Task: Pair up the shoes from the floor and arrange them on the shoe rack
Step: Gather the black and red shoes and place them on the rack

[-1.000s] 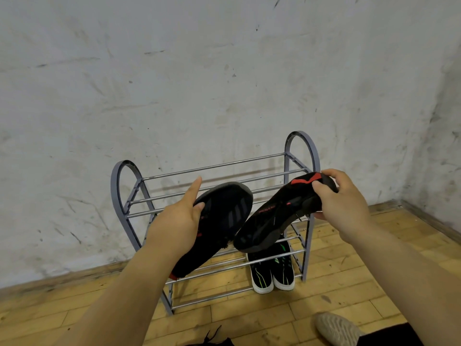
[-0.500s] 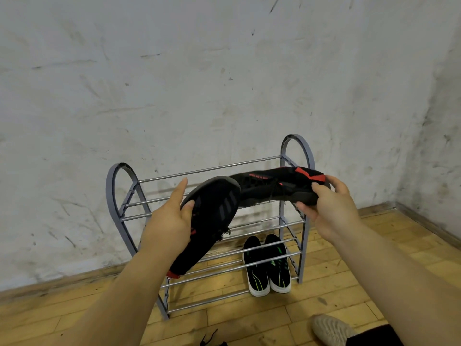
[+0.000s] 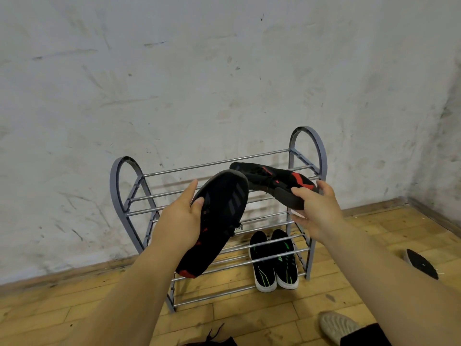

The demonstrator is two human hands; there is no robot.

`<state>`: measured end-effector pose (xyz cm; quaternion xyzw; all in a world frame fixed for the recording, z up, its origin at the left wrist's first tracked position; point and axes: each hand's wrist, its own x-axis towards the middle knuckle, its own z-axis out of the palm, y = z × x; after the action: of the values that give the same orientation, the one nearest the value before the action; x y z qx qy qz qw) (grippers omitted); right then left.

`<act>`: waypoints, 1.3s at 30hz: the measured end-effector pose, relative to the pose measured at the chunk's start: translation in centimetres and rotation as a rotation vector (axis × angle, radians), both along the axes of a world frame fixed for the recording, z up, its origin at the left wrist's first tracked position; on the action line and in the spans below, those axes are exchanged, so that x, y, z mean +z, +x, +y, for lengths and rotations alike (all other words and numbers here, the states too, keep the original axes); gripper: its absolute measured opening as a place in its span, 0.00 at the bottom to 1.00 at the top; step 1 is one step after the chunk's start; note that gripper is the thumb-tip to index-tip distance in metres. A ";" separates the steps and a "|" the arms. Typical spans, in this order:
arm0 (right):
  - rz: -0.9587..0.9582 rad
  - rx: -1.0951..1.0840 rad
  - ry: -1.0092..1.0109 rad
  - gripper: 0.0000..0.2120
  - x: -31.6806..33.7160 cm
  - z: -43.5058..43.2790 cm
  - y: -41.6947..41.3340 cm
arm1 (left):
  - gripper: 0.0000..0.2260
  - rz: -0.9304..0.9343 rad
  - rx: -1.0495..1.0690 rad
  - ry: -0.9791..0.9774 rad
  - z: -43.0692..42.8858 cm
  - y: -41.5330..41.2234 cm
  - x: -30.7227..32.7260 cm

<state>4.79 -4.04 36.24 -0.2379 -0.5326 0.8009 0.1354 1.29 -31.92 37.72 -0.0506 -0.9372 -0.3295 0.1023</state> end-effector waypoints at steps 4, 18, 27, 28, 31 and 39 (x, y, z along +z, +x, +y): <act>0.010 0.219 0.072 0.43 -0.3 0.6 0.1 | 0.24 0.024 0.007 -0.179 -0.2 -0.1 0.6; 0.157 0.271 -0.019 0.23 -0.5 -0.5 1.1 | 0.22 0.068 -0.070 0.073 1.8 1.0 1.7; 0.378 0.304 -0.131 0.26 1.2 -4.6 2.9 | 0.21 0.072 0.084 0.530 3.1 0.4 2.3; 0.382 0.326 -0.128 0.26 1.2 -5.1 3.1 | 0.20 0.041 0.099 0.621 3.5 0.3 2.4; 0.406 0.343 -0.128 0.25 1.5 -6.3 3.3 | 0.16 -0.032 0.081 0.836 4.8 0.8 2.8; 0.431 0.254 -0.164 0.23 2.1 -5.5 3.5 | 0.37 -0.275 -0.249 1.127 6.5 2.0 3.7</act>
<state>8.27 -9.58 38.33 -0.0031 -0.4504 0.8841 0.1245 3.33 -25.43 41.43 -0.0550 -0.6096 -0.7893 -0.0484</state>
